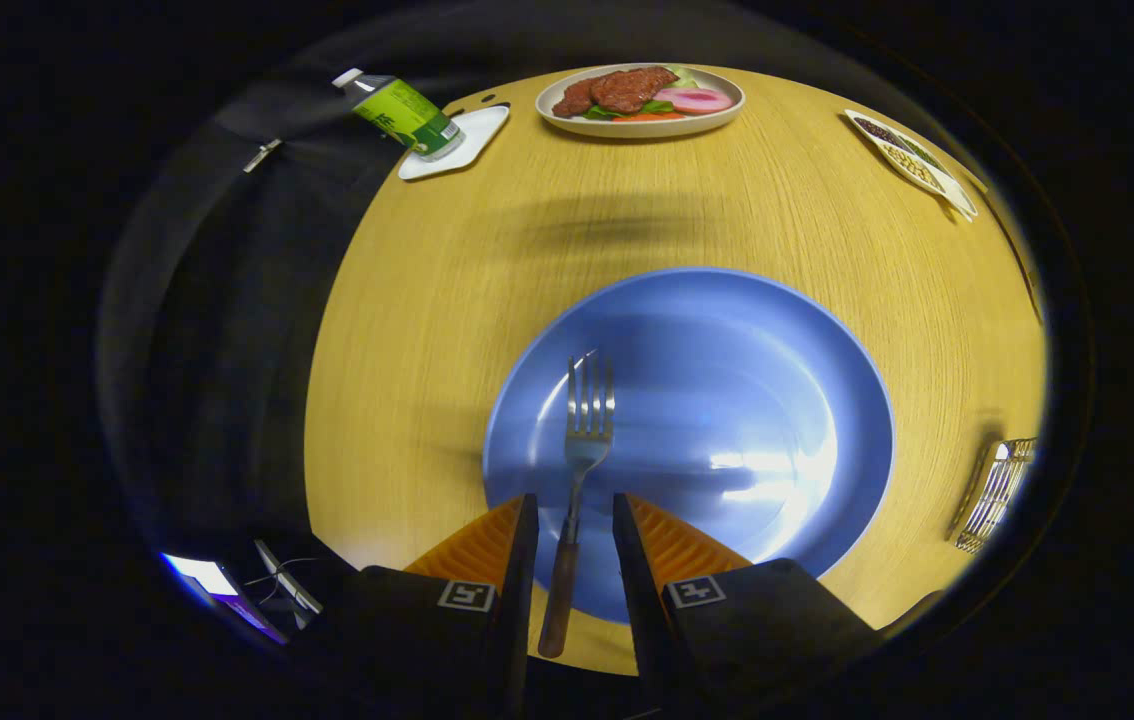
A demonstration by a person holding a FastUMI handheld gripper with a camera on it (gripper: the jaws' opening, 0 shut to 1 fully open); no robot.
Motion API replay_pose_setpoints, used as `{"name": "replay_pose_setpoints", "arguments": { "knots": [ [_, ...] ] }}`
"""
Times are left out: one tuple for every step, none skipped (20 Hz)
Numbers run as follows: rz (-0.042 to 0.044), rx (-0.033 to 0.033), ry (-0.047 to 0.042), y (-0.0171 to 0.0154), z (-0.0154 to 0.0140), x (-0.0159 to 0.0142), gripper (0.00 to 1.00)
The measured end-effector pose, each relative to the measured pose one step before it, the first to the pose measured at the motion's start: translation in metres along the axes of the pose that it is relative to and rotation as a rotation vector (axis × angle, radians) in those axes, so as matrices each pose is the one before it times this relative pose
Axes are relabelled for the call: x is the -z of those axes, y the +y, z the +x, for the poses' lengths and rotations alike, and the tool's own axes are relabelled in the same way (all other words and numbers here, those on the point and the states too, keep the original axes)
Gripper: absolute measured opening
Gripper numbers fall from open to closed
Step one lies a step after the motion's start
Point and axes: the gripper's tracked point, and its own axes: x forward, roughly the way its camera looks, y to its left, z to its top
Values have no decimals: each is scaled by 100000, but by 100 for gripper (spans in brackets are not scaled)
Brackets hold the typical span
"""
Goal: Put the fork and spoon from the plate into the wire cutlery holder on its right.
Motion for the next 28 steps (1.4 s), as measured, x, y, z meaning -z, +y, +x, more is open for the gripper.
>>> {"name": "replay_pose_setpoints", "arguments": {
  "knots": [
    [262, 2451, 1374, -357, 741, 263, 43],
    [-298, 2405, -521, -566, 132, -491, 31],
    [-297, 462, 1312, -274, 4, 271, 26],
    [-1028, -2981, -579, 372, -277, -131, 10],
    [-152, -4179, -702, 298, -38, 40, 8],
    [1616, -3935, -1492, -6, -231, -251, 6],
    [1584, -2935, -1399, -207, -121, -220, 5],
    [1562, -1926, -1691, -405, -401, -252, 5],
    [1041, -1800, -1491, -262, -582, -412, 5],
    [832, -1358, -1213, -160, -571, -291, 5],
    [909, -2147, -1103, 62, -709, -411, 5],
    [1026, -2123, -900, 43, -655, -274, 5],
    [713, -1919, -1469, 83, -905, -324, 5],
    [339, -2256, -1290, 193, -968, -388, 5],
    [-121, -1654, -1338, 135, -1194, -293, 5],
    [-773, -1230, -1092, 15, -1248, -282, 5],
    [-1154, -1348, -1344, 21, -1430, -287, 5],
    [-1103, -991, -1113, -74, -1519, -314, 5],
    [-1022, -844, -1359, -203, -1603, -300, 5],
    [-894, -814, -1204, -264, -1719, -307, 5],
    [-768, -590, -1188, -313, -1782, -335, 5],
    [-700, -292, -1469, -384, -1844, -343, 5],
    [-842, -93, -957, -582, -1823, -214, 5],
    [-1146, 502, -751, -849, -1829, -59, 5],
    [-1142, 625, -147, -982, -1731, -27, 5],
    [-798, 1006, 188, -1138, -1792, 100, 5],
    [-717, 1300, 93, -1363, -1709, -24, 5],
    [-235, 1482, 718, -1251, -1343, 167, 5]
  ]
}}
